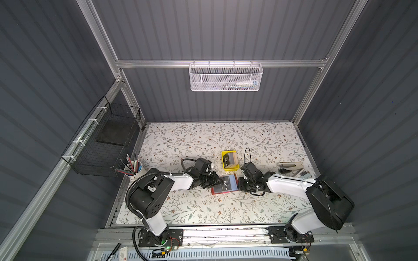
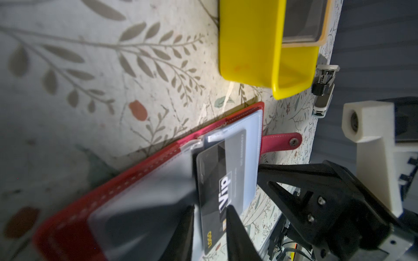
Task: Insert credit cards into a card holder
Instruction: Insert the credit card into the card slot.
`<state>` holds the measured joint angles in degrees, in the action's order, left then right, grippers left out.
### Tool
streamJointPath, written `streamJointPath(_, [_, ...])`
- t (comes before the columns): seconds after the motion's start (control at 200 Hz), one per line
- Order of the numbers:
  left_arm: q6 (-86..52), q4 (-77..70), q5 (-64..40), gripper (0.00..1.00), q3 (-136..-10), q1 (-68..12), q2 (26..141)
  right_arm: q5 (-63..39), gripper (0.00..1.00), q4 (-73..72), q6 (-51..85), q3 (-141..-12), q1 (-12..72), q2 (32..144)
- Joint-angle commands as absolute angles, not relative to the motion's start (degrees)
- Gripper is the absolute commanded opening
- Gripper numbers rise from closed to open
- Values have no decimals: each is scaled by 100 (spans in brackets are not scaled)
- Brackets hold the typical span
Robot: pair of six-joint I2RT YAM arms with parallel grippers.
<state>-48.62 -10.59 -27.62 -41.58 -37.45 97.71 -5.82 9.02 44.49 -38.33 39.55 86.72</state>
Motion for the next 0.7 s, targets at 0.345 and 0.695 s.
streamJointPath(0.345, [-5122,-1158,-2833,23,-4298,-4007,10171,-519,14,1041,4364,-3872,4008,8824])
streamJointPath(0.695, [-5260,-1376,-2911,20,-4369,-4139,10259,-518,13,994,4390,-3867,4043,8813])
